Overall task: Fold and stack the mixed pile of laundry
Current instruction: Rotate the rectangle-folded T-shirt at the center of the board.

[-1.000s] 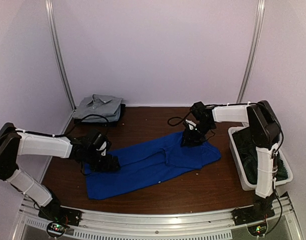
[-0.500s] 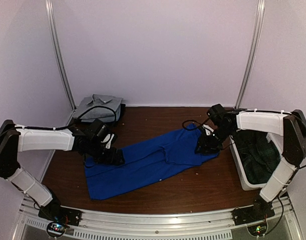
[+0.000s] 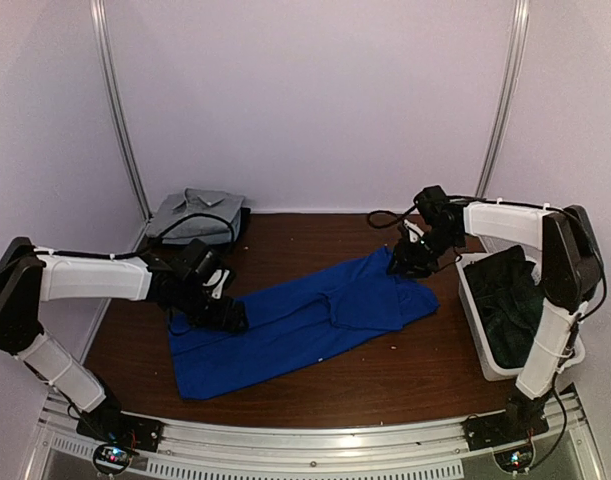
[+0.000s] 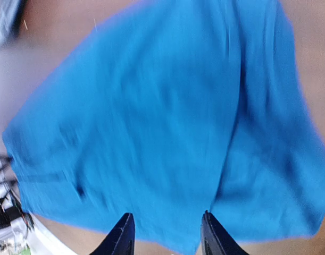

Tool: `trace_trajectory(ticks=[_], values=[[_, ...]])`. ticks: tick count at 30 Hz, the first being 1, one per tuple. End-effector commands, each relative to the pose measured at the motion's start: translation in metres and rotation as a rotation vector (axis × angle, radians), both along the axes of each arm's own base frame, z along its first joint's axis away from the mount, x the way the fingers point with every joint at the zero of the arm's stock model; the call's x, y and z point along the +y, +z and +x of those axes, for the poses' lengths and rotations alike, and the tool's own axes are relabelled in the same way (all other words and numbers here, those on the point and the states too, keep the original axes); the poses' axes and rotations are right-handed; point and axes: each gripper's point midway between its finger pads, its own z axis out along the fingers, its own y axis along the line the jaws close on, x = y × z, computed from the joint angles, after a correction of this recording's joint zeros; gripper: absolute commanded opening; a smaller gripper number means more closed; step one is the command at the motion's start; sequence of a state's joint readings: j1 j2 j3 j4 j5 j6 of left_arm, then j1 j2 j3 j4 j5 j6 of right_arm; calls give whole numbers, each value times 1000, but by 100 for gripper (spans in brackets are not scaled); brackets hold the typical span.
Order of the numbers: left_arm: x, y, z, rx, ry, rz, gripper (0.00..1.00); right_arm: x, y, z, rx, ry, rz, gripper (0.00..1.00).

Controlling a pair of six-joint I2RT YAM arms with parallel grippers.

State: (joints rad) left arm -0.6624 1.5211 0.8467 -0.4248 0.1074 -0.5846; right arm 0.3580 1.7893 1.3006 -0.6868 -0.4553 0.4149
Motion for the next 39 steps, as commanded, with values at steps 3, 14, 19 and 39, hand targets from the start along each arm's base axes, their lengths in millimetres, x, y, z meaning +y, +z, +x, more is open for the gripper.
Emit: trace_trajectory(ticks=[3,14,19,39], values=[[3,11,19,-42,31,8,84,-15,13,93,-119,-38,-22,40],[22,7,36,-30,90,39,84,-13,-15,151,-115,-37,-41,39],[35,0,38,-14,117,77,84,-15,-24,165,-123,-37,-53,39],[112,-27,10,97,319,183,82,-13,-46,185,-113,-55,-15,18]])
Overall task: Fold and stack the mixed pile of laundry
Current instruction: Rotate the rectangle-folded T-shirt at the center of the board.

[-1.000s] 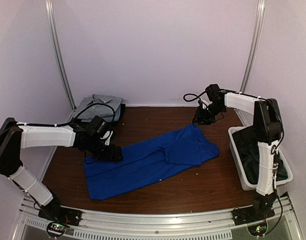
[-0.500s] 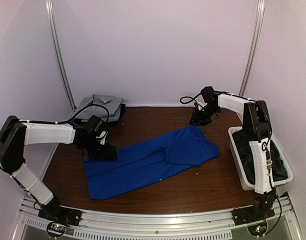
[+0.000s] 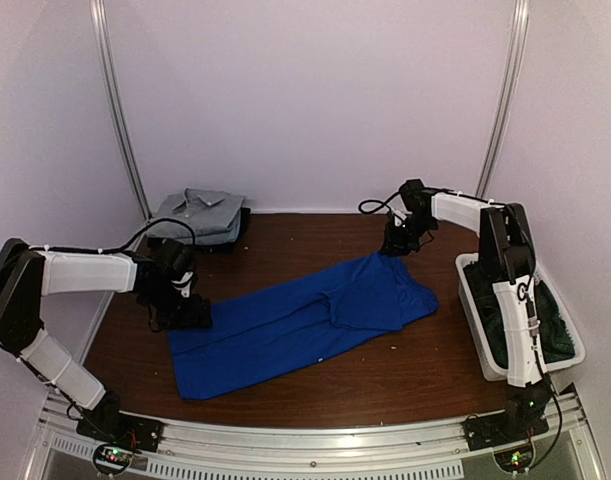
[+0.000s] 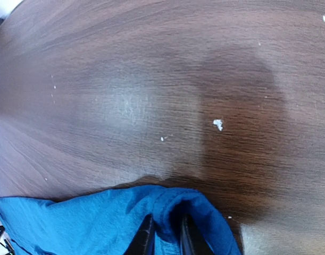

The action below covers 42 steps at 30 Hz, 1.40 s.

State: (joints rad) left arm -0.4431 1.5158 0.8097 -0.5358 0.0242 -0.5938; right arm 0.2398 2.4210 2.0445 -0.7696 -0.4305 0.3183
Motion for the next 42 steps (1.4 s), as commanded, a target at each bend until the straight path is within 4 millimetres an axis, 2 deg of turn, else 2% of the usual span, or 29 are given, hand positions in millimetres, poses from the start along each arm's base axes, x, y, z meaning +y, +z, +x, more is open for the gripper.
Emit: trace_trajectory(ticks=[1,6,11,15,22,30,38,40,42], values=[[25,-7,-7,21,68,51,81,-2,8,15,-40,-14,28,15],[39,-21,-12,70,105,73,76,-15,16,25,-67,-53,38,0],[53,-39,-22,138,136,93,70,-22,32,39,-110,-81,80,0],[55,-49,-25,172,141,99,68,-21,36,47,-125,-84,112,0],[54,-53,-23,182,143,96,68,-10,38,60,-153,-77,182,0],[54,-56,-22,193,148,99,67,-11,39,83,-203,-105,220,0],[53,-60,-19,201,153,101,67,-4,79,101,-276,-137,355,0],[53,-60,-18,200,154,101,67,-6,76,104,-275,-149,375,0],[53,-61,-17,201,153,102,66,-6,64,108,-257,-160,386,0]])
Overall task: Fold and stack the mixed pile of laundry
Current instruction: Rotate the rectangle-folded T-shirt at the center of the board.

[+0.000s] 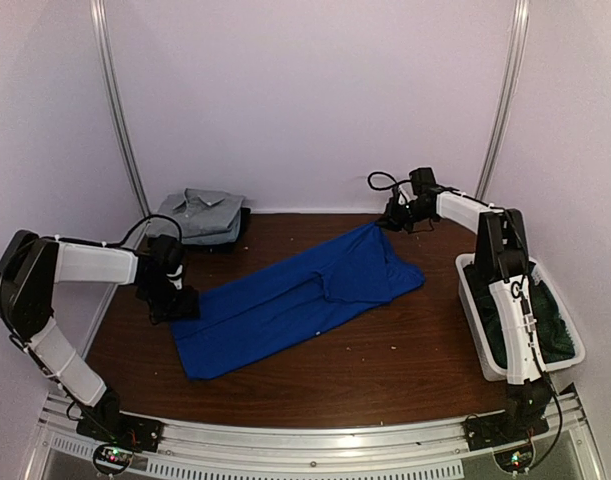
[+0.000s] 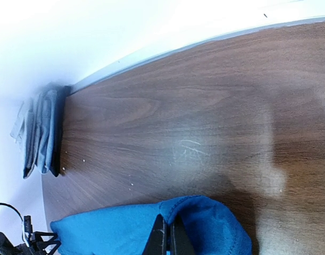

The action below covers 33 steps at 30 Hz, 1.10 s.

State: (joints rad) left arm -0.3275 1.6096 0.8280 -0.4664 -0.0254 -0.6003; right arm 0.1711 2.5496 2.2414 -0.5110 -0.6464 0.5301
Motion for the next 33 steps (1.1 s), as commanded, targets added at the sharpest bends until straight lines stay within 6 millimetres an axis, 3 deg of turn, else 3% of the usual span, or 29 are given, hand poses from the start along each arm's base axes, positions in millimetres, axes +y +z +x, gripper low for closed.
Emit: trace_trajectory(ticks=[1,5,10,12,14,17,20,23,26,29,33], values=[[17,-44,-47,216,21,43,66,-15,11,28,-65,-57,57,0],[17,-43,-44,217,29,42,66,-11,-10,33,-53,-55,78,0],[14,-48,-45,235,29,25,66,-7,-8,45,-96,-71,115,2],[13,-48,-44,240,28,20,66,-7,-18,49,-87,-84,114,14],[10,-45,-41,234,18,7,66,-7,-18,50,-78,-78,113,33],[-1,-28,-30,175,-10,-45,68,-10,8,47,-110,-64,82,54],[-9,5,-14,73,-48,-89,69,-14,49,42,-172,-52,60,61],[-16,44,5,-26,-116,-96,70,-14,82,29,-199,-22,42,62],[-23,73,20,-102,-168,-103,70,-12,95,4,-181,15,2,62],[-27,82,28,-118,-198,-100,70,-13,92,-27,-135,44,-71,56],[-34,75,35,-123,-227,-103,69,-3,62,-74,-26,99,-115,48]])
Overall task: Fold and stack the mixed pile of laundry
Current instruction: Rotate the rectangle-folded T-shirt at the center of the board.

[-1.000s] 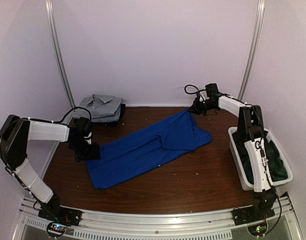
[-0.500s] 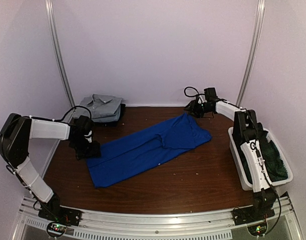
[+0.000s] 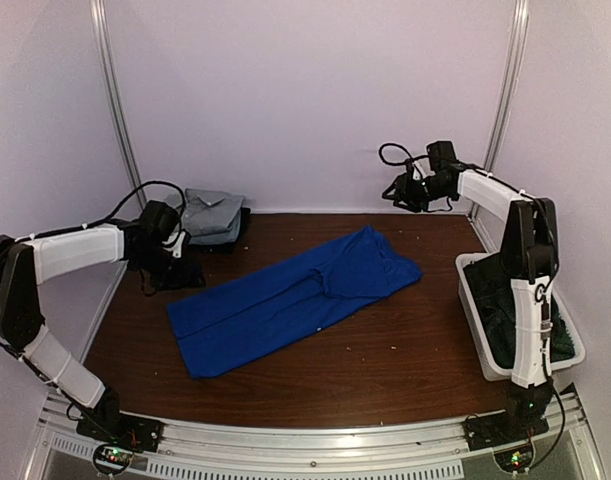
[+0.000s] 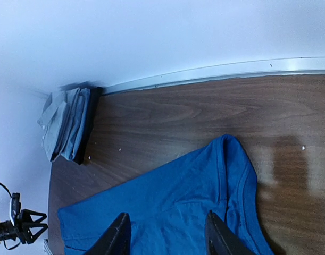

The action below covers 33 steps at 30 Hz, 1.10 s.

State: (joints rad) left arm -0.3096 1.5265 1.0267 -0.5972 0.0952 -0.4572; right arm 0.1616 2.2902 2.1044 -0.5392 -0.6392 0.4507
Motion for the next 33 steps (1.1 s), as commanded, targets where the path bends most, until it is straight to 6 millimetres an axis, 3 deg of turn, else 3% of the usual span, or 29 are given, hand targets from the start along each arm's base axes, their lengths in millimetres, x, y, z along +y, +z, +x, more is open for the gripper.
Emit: trace_trajectory(ticks=[1,5,10,15,19,24,27,29,31,33], values=[[-9,-10,4,7,-69,6,69,12,-42,-58,136,68,-94,47],[-10,-34,7,52,-69,17,64,22,-80,-93,219,92,-120,44],[-4,-64,-11,132,-58,49,59,18,-124,-114,310,86,-205,40],[-8,-88,-50,217,-99,94,51,4,-164,-121,379,77,-289,39],[-24,-98,-90,283,-147,111,45,-6,-183,-112,400,67,-336,39],[-72,-107,-153,369,-272,108,40,-17,-175,-73,340,43,-349,40],[-124,-103,-198,411,-442,86,39,-8,-152,-42,261,55,-330,41],[-161,-89,-223,413,-573,35,39,1,-134,-26,211,69,-297,41],[-187,-65,-231,381,-658,3,42,10,-116,-15,173,82,-256,42],[-202,-38,-220,312,-666,-44,45,14,-100,-13,150,87,-241,44]])
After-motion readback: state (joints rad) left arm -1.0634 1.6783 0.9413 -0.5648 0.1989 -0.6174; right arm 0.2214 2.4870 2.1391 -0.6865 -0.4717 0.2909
